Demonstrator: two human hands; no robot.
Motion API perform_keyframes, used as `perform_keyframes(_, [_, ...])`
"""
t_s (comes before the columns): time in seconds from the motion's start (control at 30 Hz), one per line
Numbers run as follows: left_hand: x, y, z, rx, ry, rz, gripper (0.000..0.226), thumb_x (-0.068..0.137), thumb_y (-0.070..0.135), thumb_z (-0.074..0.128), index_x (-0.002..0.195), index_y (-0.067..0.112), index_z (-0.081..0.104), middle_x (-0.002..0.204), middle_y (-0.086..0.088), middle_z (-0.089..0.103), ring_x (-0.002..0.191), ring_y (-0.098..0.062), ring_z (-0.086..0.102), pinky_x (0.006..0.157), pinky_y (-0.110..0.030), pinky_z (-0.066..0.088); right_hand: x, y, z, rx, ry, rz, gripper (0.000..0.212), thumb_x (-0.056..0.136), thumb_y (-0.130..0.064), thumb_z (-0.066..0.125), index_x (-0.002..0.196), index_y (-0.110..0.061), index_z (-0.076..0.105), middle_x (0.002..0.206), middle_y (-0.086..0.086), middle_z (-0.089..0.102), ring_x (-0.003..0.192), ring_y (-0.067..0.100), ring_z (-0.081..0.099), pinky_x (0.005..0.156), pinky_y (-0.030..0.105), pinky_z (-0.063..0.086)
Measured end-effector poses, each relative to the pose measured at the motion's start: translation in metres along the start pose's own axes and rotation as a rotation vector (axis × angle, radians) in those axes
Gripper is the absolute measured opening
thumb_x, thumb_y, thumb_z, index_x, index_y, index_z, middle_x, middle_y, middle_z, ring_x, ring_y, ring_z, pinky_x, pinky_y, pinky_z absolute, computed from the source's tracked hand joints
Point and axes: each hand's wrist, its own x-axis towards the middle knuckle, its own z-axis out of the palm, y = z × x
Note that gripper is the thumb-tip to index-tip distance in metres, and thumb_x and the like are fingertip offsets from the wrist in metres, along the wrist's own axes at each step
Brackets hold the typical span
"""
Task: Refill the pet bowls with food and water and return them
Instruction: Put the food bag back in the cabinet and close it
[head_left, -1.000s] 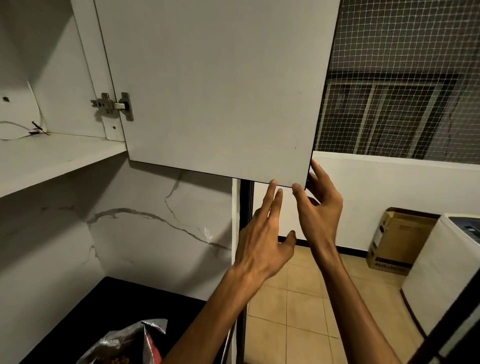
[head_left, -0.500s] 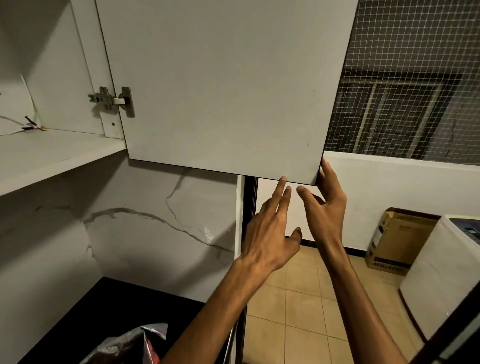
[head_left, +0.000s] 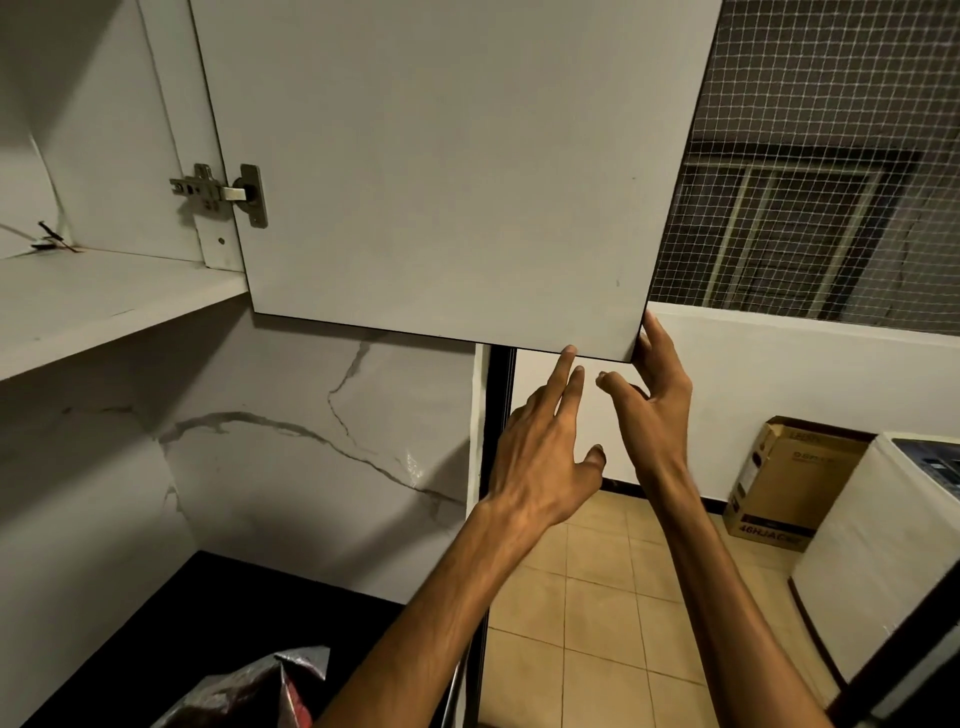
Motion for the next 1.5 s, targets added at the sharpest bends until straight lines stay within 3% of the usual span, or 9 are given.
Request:
perform_keyframes(0.33, [0.002,0.002,0.0,-0.005,-0.01,-0.013,0.088,0.092,0.033,0.066,0.163,0.013,0.017,0.171,0.012,-0.013,0.147,-0.019,0.037,0.113,-0.04,0.044,0.002,0.003,-0.001,0.002,-0.009,-0.005,0.086,0.085,0.006,0.06,0.161,-0.028,0.039,0.157,-0.005,0.053,0.144,0.016,0.051,0.098,0.043,0.062])
perform_keyframes(0.47, [-0.001,0.004,-0.003,-0.03,-0.019,-0.042,0.087,0.094,0.034,0.064,0.164,0.016,0.016,0.172,0.011,-0.009,0.153,-0.019,0.029,0.116,-0.039,0.042,-0.005,0.003,0.0,-0.01,0.004,-0.008,0.085,0.085,0.004,0.06,0.16,-0.029,0.04,0.155,-0.006,0.055,0.142,0.01,0.053,0.099,0.036,0.061])
perform_keyframes(0.63, [-0.014,-0.004,-0.006,-0.083,-0.037,-0.157,0.082,0.097,0.037,0.062,0.164,0.023,0.017,0.173,0.009,0.0,0.157,-0.018,0.019,0.121,-0.039,0.036,-0.026,0.006,0.004,-0.048,0.031,0.03,0.082,0.091,0.003,0.065,0.16,-0.033,0.039,0.155,-0.011,0.052,0.141,0.008,0.051,0.089,0.013,0.054])
perform_keyframes(0.73, [-0.028,-0.013,-0.007,-0.125,-0.03,-0.221,0.079,0.097,0.037,0.063,0.163,0.024,0.021,0.173,0.009,0.004,0.156,-0.017,0.022,0.121,-0.041,0.038,-0.042,0.008,0.007,-0.041,0.023,0.07,0.076,0.093,0.0,0.066,0.158,-0.03,0.041,0.158,-0.006,0.05,0.142,0.01,0.051,0.088,0.011,0.054])
perform_keyframes(0.83, [-0.044,-0.021,-0.009,-0.146,-0.037,-0.277,0.077,0.097,0.037,0.064,0.162,0.026,0.024,0.172,0.01,0.007,0.157,-0.014,0.019,0.122,-0.038,0.032,-0.063,0.011,0.011,-0.022,-0.021,0.1,0.069,0.094,0.0,0.067,0.155,-0.026,0.047,0.155,-0.006,0.053,0.138,0.009,0.055,0.086,0.008,0.054])
perform_keyframes(1.03, [-0.094,-0.037,-0.016,-0.182,-0.012,-0.447,0.069,0.098,0.043,0.062,0.159,0.029,0.032,0.17,0.011,0.019,0.155,-0.008,0.02,0.122,-0.032,0.026,-0.117,0.022,0.034,0.023,-0.219,0.199,0.053,0.093,0.003,0.066,0.139,-0.024,0.064,0.133,-0.009,0.07,0.123,0.006,0.066,0.092,0.02,0.058])
perform_keyframes(1.13, [-0.12,-0.049,-0.02,-0.188,-0.007,-0.534,0.068,0.098,0.044,0.063,0.157,0.028,0.035,0.169,0.008,0.025,0.154,-0.011,0.025,0.122,-0.032,0.029,-0.143,0.028,0.049,0.041,-0.291,0.246,0.048,0.093,0.002,0.067,0.135,-0.023,0.067,0.126,-0.007,0.074,0.118,0.009,0.07,0.086,0.017,0.057])
perform_keyframes(1.37, [-0.181,-0.07,-0.036,-0.195,0.017,-0.703,0.065,0.097,0.04,0.066,0.154,0.025,0.039,0.166,0.003,0.031,0.152,-0.016,0.031,0.121,-0.043,0.037,-0.191,0.03,0.08,0.052,-0.443,0.293,0.042,0.096,-0.003,0.069,0.136,-0.017,0.068,0.127,-0.004,0.073,0.114,0.004,0.07,0.087,0.015,0.057])
perform_keyframes(1.5, [-0.217,-0.081,-0.045,-0.183,0.017,-0.805,0.065,0.097,0.044,0.063,0.155,0.027,0.037,0.167,0.005,0.028,0.153,-0.015,0.029,0.121,-0.045,0.036,-0.217,0.035,0.097,0.024,-0.553,0.319,0.042,0.097,-0.009,0.069,0.137,-0.021,0.066,0.131,-0.006,0.071,0.118,0.006,0.068,0.094,0.025,0.059])
